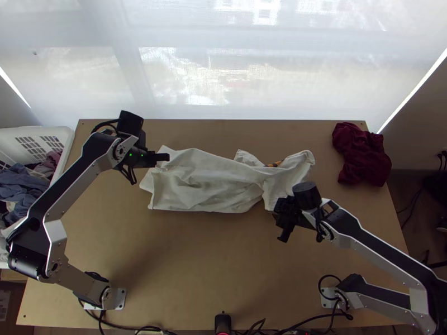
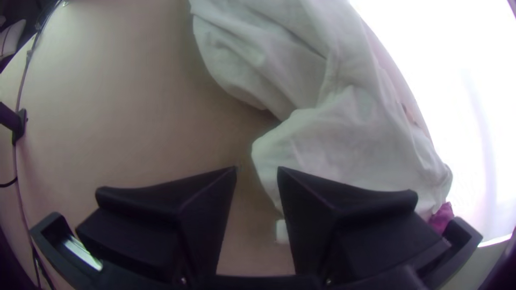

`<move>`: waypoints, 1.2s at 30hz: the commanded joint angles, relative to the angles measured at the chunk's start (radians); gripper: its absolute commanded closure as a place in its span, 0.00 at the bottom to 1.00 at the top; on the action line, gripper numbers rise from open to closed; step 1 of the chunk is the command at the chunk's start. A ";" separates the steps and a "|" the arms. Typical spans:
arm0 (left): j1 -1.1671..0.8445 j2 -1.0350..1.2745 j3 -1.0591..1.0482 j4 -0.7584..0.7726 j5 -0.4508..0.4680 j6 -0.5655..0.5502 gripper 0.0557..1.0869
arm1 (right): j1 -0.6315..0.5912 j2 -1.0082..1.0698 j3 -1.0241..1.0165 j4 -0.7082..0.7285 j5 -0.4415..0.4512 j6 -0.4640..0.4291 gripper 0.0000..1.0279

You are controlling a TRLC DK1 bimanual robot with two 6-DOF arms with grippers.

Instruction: Fold the t-shirt

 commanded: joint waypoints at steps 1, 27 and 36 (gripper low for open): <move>0.004 -0.006 -0.011 0.006 0.000 -0.003 0.96 | 0.032 -0.007 -0.053 0.029 0.002 -0.013 0.53; 0.020 -0.006 -0.029 0.009 0.003 0.002 0.96 | -0.047 0.175 -0.053 0.280 0.073 -0.115 0.43; 0.020 -0.008 -0.034 0.009 0.006 0.004 0.96 | -0.051 0.201 -0.036 0.283 0.076 -0.129 0.75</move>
